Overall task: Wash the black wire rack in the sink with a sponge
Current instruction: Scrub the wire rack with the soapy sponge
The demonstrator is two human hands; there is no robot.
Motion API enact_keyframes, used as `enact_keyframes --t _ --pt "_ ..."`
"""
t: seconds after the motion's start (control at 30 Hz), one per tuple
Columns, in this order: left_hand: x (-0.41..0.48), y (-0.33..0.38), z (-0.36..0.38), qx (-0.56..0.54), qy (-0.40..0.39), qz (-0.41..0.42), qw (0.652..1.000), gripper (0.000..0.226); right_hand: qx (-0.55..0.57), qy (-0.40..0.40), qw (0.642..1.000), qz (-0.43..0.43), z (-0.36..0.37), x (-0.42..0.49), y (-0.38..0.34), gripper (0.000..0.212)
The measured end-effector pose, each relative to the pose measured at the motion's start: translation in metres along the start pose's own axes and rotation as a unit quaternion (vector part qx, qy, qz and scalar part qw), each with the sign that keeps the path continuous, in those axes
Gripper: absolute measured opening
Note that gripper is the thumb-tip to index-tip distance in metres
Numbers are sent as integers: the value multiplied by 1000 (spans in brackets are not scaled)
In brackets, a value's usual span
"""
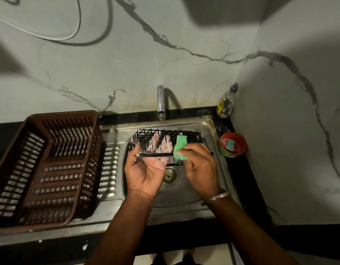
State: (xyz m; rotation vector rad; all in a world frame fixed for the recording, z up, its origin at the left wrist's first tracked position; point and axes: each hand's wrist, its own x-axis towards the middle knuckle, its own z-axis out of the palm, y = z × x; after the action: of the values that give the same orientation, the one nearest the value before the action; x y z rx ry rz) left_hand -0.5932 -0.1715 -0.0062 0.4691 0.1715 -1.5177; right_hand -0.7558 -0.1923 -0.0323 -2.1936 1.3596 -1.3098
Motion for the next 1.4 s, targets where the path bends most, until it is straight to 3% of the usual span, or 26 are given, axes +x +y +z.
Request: enact_keyframes --t 0.07,0.2,0.27,0.33,0.43,0.57,0.67,0.77,0.9,1.0,1.1,1.17,1.23,1.3,1.37,1.4 --pt "2 1 -2 34 17 -9 999 59 17 1 999 31 17 5 -28 33" --pt "2 4 -4 51 0 -51 997 62 41 -10 999 -31 33 10 -47 30" --pt "2 0 -6 36 -17 -43 998 59 31 46 998 26 27 15 -38 28" --pt "-3 -8 -4 28 -41 -49 998 43 42 86 992 78 29 25 -47 25" --pt "-5 -13 -10 37 -47 -58 997 40 44 52 997 39 40 39 -67 24" --pt "-11 -16 -9 47 -29 -72 996 45 56 59 994 71 40 51 -59 22" --pt "-10 -12 -13 7 -26 -62 998 43 30 16 999 2 37 46 -61 24" --pt "-8 -6 -11 26 -27 -75 997 47 25 29 999 25 36 40 -57 27" --pt "-2 5 -13 14 -26 -55 998 43 29 -16 997 -65 34 20 -54 24" --pt "2 11 -14 20 -31 -49 998 48 39 11 998 -38 34 14 -55 23" --pt "4 9 -15 28 -23 -44 998 44 46 -14 994 -95 32 14 -54 21" --pt "2 9 -11 11 -20 -15 1000 46 20 8 997 -76 23 17 -43 29" --pt "-1 6 -3 14 -25 11 1000 54 -8 79 997 -22 13 22 -33 34" --pt "-3 2 3 8 -29 7 1000 47 -13 144 989 32 7 27 -36 33" --pt "0 0 -1 7 -36 4 999 30 -3 128 992 19 13 32 -52 24" --pt "0 0 -5 2 -38 -6 999 39 6 84 996 -20 19 31 -59 19"
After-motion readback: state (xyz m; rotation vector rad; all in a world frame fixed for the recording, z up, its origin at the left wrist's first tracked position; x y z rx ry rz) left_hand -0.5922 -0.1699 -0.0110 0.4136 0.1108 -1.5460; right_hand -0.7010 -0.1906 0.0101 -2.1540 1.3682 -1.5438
